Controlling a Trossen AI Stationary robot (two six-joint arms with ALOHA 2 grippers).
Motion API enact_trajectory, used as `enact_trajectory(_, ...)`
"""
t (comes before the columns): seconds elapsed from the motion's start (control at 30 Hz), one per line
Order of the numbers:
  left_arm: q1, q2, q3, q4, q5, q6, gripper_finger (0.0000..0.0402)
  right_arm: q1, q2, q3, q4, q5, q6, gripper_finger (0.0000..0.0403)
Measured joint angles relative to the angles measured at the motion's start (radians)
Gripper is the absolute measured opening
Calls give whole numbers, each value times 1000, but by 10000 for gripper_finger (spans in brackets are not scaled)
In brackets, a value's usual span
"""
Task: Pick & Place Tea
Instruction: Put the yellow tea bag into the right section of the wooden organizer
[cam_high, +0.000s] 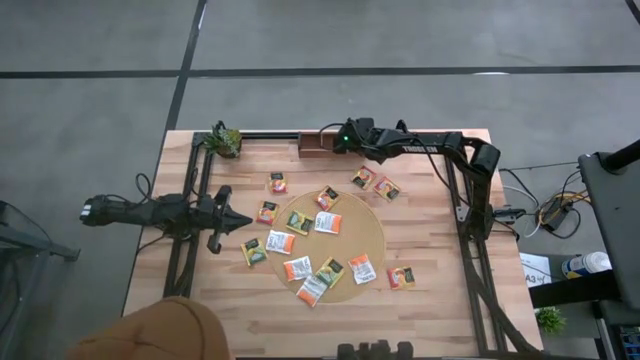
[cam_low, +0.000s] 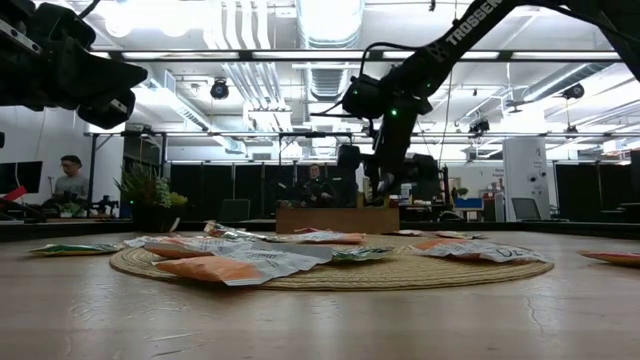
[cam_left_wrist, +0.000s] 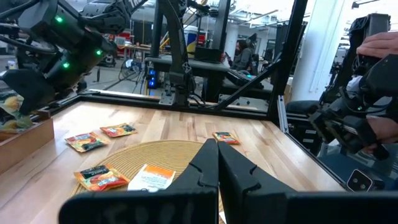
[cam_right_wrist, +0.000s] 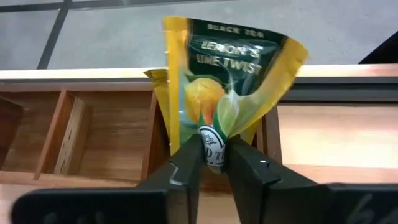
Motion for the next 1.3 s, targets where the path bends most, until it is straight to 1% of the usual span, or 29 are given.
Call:
enact_trajectory(0.2,0,0,0,0,0,0,0,0,0,-5,-1,-1,34,121)
enact_trajectory(0.37,0,0,0,0,0,0,0,0,0,-5,0,0,35,142)
enact_trajectory(0.5,0,0,0,0,0,0,0,0,0,-8,1,29,36,153)
enact_trajectory(0.9,0,0,0,0,0,0,0,0,0,-16,2,79,40,155)
enact_trajectory(1.3,0,0,0,0,0,0,0,0,0,-18,6,75,40,155)
